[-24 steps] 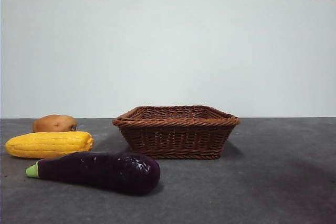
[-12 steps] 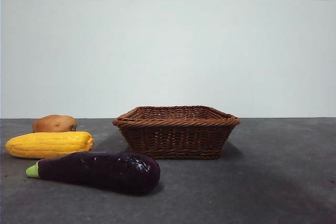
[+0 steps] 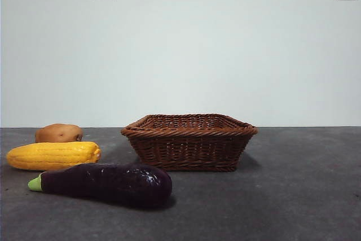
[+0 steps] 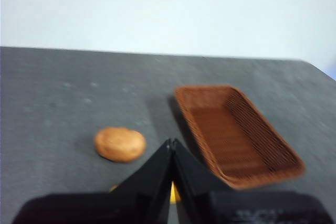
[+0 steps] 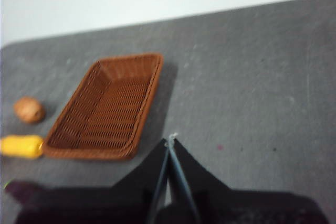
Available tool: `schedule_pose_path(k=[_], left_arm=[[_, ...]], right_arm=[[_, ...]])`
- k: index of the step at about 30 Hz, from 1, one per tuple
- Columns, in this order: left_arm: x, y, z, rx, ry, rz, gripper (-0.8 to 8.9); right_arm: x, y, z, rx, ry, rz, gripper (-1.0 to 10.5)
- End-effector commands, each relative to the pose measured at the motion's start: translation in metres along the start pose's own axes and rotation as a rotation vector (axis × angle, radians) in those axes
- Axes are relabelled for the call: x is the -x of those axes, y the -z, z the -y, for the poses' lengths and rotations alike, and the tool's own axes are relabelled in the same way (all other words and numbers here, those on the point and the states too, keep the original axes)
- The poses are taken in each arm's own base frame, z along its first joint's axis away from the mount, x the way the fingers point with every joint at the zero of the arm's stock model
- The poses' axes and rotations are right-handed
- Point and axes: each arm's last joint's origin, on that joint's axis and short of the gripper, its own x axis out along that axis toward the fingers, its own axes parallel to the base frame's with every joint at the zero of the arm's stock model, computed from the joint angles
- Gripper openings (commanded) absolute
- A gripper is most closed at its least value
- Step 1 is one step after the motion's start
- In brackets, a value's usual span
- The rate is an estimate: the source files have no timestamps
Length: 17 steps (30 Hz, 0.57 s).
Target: Help me put the vegetables on the table into the basket
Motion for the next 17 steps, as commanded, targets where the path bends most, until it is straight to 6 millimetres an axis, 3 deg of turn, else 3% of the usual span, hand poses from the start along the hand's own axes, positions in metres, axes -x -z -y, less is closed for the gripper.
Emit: schedule_pose_path(k=[1,6,17], left_arm=[[0.005,-0.004,0.005,-0.048,0.041,-0.041,-0.06],[0.01,-0.005,0.01,-0.069,0.104,-0.118,-0.06],[0.008,-0.004,0.011,-0.067,0.124,-0.164,0.02]], right_arm=[[0.006,-0.012,-0.004,0.032,-0.019,-0.036,-0.1],[0.012,-0.022,-0.008,0.041,-0.063,-0.14,-0.1],[0.008,-0.023,-0.007,0.038,-0.082,-0.2,0.0]])
